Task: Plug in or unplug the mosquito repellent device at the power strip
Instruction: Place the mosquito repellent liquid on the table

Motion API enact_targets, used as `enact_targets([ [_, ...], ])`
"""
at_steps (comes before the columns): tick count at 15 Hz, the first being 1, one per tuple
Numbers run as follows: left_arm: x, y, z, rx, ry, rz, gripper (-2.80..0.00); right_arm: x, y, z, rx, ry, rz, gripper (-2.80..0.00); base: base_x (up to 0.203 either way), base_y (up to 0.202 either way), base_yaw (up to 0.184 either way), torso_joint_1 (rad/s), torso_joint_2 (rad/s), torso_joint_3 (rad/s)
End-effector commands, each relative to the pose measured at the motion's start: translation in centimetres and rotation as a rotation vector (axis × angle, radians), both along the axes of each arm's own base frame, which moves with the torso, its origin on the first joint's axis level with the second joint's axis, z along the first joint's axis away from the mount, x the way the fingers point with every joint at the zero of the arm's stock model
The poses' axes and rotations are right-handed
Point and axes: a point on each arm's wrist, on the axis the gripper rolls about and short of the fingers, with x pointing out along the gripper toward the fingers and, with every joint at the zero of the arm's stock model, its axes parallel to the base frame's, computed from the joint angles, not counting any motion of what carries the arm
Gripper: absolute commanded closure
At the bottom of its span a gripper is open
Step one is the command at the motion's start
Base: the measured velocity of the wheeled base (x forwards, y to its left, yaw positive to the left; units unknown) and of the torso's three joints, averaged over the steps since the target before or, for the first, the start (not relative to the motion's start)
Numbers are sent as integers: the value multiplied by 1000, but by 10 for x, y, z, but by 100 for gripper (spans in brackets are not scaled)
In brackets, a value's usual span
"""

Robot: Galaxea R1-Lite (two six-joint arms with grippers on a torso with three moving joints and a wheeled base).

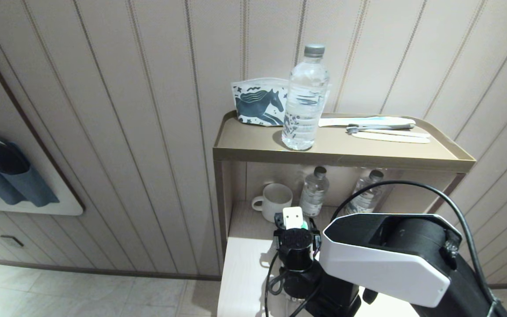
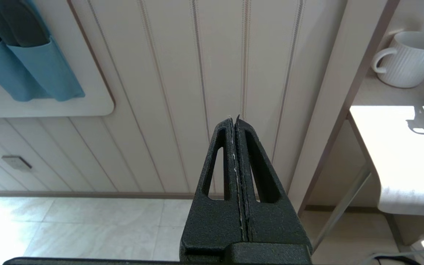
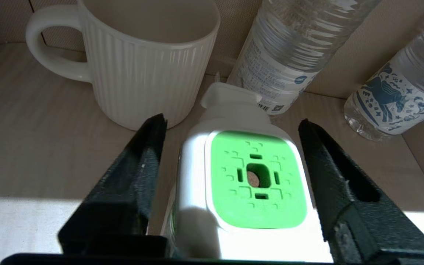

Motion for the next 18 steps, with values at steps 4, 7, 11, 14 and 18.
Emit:
enact_targets([
  [4,0,0,0,0,1,1,0,-1,-1,9,33,-42,-9,-280,0,0,0,0,0,0],
  [7,0,0,0,0,1,1,0,-10,-4,13,18,-26,-1,-280,0,0,0,0,0,0],
  [11,0,0,0,1,1,1,0,-35,-15,18,-29,29,27,-280,0,0,0,0,0,0],
  [14,0,0,0,1,1,1,0,-56,-14,26,-48,50,77,-280,0,0,0,0,0,0],
  [18,0,0,0,0,1,-1,0,-81,-20,48,-41,44,116,0,0,0,0,0,0,0],
])
